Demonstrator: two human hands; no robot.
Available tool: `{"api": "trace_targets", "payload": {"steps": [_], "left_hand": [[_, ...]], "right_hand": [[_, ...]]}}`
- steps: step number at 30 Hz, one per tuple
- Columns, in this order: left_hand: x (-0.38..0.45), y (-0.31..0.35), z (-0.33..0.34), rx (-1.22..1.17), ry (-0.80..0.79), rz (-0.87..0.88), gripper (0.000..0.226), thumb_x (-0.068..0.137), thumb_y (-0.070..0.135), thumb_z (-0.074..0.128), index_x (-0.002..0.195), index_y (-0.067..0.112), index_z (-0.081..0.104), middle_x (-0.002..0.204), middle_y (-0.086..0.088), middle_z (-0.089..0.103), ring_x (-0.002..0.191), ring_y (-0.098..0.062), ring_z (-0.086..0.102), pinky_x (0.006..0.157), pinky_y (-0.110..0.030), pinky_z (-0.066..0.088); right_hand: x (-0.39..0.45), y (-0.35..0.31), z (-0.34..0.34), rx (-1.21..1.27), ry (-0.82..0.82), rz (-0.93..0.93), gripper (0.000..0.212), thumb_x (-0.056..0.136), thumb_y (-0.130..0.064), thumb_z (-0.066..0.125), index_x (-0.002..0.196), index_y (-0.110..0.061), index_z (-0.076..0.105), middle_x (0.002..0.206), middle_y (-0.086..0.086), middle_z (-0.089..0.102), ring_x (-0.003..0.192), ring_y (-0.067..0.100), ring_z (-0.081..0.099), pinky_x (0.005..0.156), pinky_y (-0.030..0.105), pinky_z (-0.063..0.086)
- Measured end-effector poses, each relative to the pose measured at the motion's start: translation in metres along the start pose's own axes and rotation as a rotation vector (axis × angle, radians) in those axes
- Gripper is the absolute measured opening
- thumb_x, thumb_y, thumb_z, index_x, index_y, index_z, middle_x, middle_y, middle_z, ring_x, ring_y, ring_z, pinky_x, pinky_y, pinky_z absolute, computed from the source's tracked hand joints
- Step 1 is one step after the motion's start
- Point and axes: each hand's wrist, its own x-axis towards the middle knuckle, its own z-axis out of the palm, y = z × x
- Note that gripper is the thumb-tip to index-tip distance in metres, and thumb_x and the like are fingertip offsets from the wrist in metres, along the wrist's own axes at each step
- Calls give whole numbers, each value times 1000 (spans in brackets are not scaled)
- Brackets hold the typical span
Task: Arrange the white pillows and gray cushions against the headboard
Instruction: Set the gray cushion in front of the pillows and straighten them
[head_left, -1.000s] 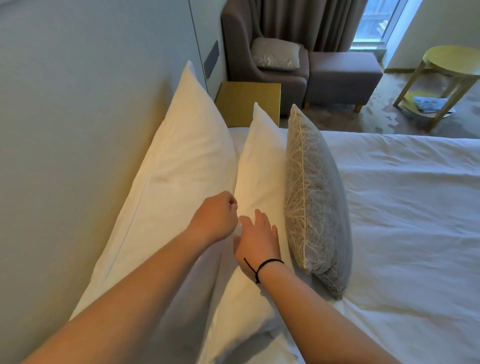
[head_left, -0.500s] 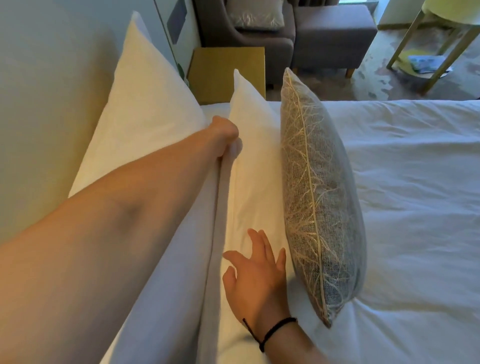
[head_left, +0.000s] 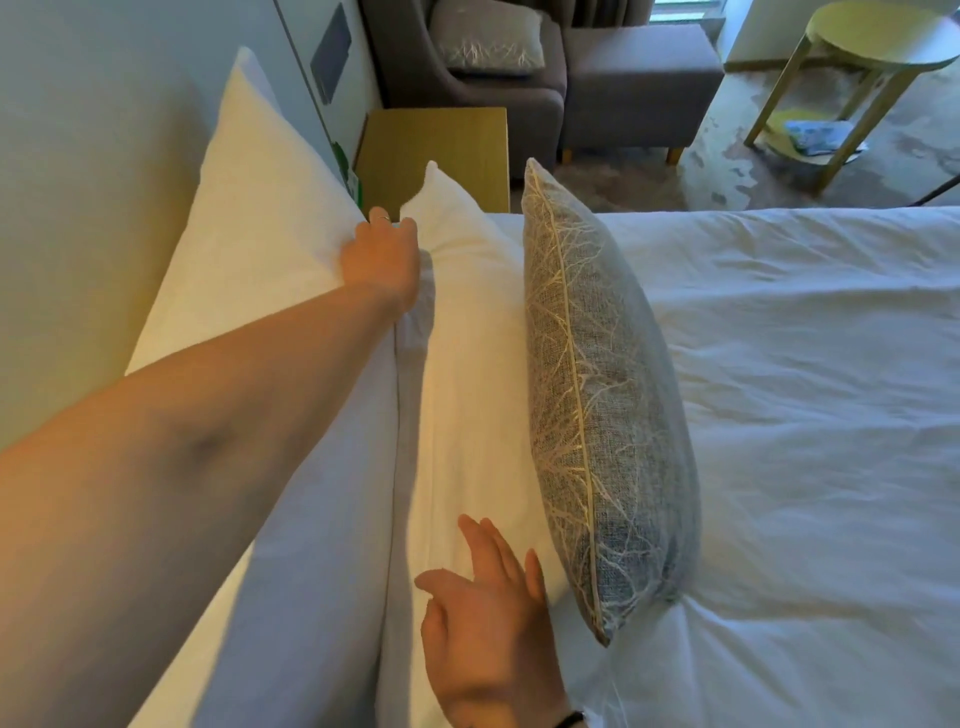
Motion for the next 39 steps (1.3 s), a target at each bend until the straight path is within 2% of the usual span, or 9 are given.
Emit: {"api": "trace_targets", "payload": {"steps": [3,7,10,14,17,22,26,31,39], "left_hand": [[-28,19,-27,-338,22,69,25,93,21,61,116,14,57,116,-14,57,100,-30,57,86,-41,47],[-112,68,-63,-815,-174,57,62,79,75,53,95,15,60,84,-7,67,70,-23,65,60,-41,59],[-180,100,-65,-792,-342,-3,88,52,95,52,106,25,44,89,8,60,72,-15,63,56,-37,54],[-214,130,-46,-670,-315,-8,43,77,59,66,77,20,47,68,5,51,59,-14,51,49,-28,34],[-213,133,-49,-913,-303,-27,44,85,32,71,60,12,40,57,-1,42,52,-17,42,50,-27,31],[-234,122,-57,-1472,-263,-126,40,77,28,78,61,5,49,57,-6,43,56,-16,41,56,-31,33],[-256,96,-35,-1140,-277,-129,39,82,33,75,58,12,51,49,2,50,47,-11,46,50,-25,38],[-274,93,-25,-800,-171,-98,39,84,53,64,74,20,48,59,7,53,49,-7,47,49,-26,34],[-249,113,-31,-740,-95,71,66,83,55,67,130,40,23,85,17,63,63,-1,60,49,-20,45]], "right_hand": [[-31,-3,-34,142,222,-152,23,78,-35,65,100,-39,71,123,-15,63,102,12,65,86,26,54],[-81,20,-83,419,366,-255,1,82,-32,72,83,-33,72,77,-19,68,65,2,67,59,19,53],[-89,63,-120,602,544,-56,7,86,-34,71,81,-31,75,69,-9,72,59,9,69,58,20,56],[-36,137,-140,598,641,311,6,90,-32,65,93,-30,70,88,-3,74,76,5,69,70,31,58],[-3,168,-140,569,548,419,39,89,-46,63,122,-24,61,122,0,64,102,7,62,83,31,53],[-2,179,-141,681,635,357,68,75,-78,54,130,-38,54,126,-22,52,119,2,47,97,33,42],[2,190,-114,689,421,389,83,70,-84,50,141,-43,40,144,-18,42,130,8,41,103,38,39],[27,214,-85,647,170,474,98,68,-89,44,151,-44,18,161,1,22,145,25,24,115,56,25],[52,253,-89,732,147,477,107,61,-92,49,151,-45,15,156,-5,30,133,20,42,106,41,36]]}}
